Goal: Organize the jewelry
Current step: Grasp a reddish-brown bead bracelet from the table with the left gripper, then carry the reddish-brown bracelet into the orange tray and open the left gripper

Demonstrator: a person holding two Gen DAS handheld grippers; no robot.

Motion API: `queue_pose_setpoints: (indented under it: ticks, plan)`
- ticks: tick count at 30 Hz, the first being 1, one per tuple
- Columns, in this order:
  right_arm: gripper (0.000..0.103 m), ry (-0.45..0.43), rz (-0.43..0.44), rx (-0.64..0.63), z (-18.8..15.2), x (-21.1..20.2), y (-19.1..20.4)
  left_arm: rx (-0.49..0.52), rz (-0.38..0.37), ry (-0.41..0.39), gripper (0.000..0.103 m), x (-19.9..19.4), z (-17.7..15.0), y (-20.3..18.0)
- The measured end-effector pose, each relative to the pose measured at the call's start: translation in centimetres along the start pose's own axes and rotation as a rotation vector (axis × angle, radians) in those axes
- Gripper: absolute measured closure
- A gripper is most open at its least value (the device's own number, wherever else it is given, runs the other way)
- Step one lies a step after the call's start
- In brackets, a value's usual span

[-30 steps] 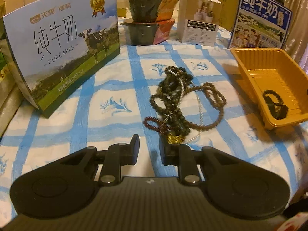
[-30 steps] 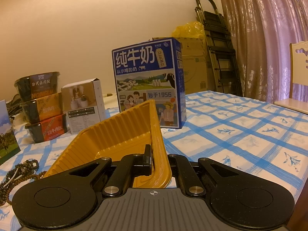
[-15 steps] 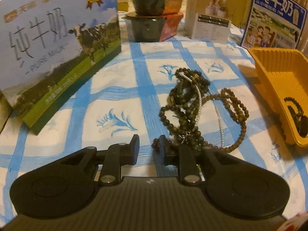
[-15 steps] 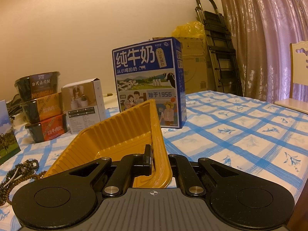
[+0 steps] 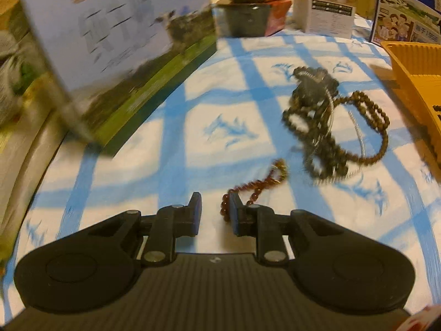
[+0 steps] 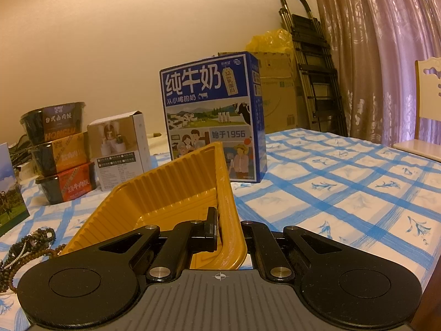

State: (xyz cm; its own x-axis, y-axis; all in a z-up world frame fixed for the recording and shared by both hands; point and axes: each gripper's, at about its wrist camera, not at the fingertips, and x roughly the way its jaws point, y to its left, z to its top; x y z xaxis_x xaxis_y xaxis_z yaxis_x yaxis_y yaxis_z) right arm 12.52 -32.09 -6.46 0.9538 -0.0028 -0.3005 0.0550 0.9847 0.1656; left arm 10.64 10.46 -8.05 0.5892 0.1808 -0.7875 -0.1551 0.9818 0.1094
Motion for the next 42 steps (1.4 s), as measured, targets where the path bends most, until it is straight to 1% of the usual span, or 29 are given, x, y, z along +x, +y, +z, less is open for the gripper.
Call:
queue_pose_setpoints:
  ticks: [2,5,7,11,13,15,17,20,22,23,24,29,33,38,42]
  plan:
    - [0.097,-0.001,0.000,-0.001,0.0,0.0,0.0,-0.008,-0.004,0.010,0.082,-0.7,-0.6,0.3]
    - [0.097,-0.001,0.000,0.000,0.0,0.0,0.0,-0.005,-0.030,0.016,0.083,-1.4,-1.1,0.4]
    - [0.097,0.000,0.001,0.000,0.0,0.0,0.0,0.022,-0.059,0.011,0.083,-1.6,-1.1,0.2]
    - [0.097,-0.001,0.001,0.001,0.0,0.0,-0.1,0.090,-0.074,-0.025,0.083,-1.6,-0.5,-0.6]
    - [0.097,0.000,0.000,0.000,0.0,0.0,-0.1,0.119,-0.095,-0.032,0.082,-1.5,-0.1,-0.9]
    - [0.097,0.001,0.001,0.001,0.0,0.0,-0.1,0.144,-0.111,-0.039,0.076,-1.2,0.1,-1.2]
    - [0.097,0.000,0.000,0.000,0.0,0.0,0.0,0.173,-0.119,-0.040,0.072,-0.8,0.3,-1.5]
    - [0.097,0.000,0.001,-0.001,0.0,0.0,-0.1,0.180,-0.126,-0.024,0.072,0.3,0.3,-1.4]
    - [0.097,0.001,0.000,0.000,0.0,0.0,-0.1,0.168,-0.145,-0.025,0.077,0.5,0.4,-1.1]
    - [0.097,0.001,0.001,0.000,0.0,0.0,0.0,0.164,-0.151,-0.023,0.089,0.5,0.5,-1.0]
    - [0.097,0.000,0.001,0.001,0.0,0.0,0.0,0.160,-0.150,-0.019,0.098,0.5,0.5,-0.9]
    - [0.097,-0.003,0.005,-0.006,-0.1,0.0,-0.1,0.149,-0.149,-0.020,0.099,0.0,0.6,-1.0]
    - [0.097,-0.007,0.012,-0.013,-0.1,-0.1,-0.1,0.119,-0.166,-0.047,0.099,-1.3,0.8,-1.1]
    - [0.097,-0.008,0.021,-0.007,0.0,-0.1,-0.1,0.083,-0.226,-0.099,0.099,-3.8,1.8,-1.6]
    - [0.097,-0.006,0.022,-0.003,0.1,-0.2,-0.1,0.070,-0.290,-0.155,0.099,-6.1,3.1,-2.6]
